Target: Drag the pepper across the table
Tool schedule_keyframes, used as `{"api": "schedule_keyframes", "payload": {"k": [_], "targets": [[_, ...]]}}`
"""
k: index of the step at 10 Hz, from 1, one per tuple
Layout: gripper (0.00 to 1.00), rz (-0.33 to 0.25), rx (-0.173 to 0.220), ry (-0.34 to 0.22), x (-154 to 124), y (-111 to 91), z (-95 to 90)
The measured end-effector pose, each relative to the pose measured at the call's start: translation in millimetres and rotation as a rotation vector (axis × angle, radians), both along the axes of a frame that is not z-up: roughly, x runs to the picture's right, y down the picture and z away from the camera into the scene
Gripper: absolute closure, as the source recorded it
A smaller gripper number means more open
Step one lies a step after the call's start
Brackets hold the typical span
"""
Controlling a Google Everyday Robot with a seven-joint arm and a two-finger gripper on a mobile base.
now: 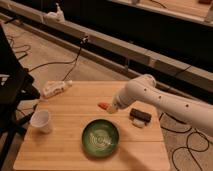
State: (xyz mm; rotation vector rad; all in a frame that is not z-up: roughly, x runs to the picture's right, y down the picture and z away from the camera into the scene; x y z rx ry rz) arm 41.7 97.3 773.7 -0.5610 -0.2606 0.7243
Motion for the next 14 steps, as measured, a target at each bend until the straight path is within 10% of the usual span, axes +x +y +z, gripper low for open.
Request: {"api": "schedule_keyframes", "payload": {"k": [14], "targets": [[0.56, -0.041, 0.047, -0.117, -51, -25, 67.0]]}}
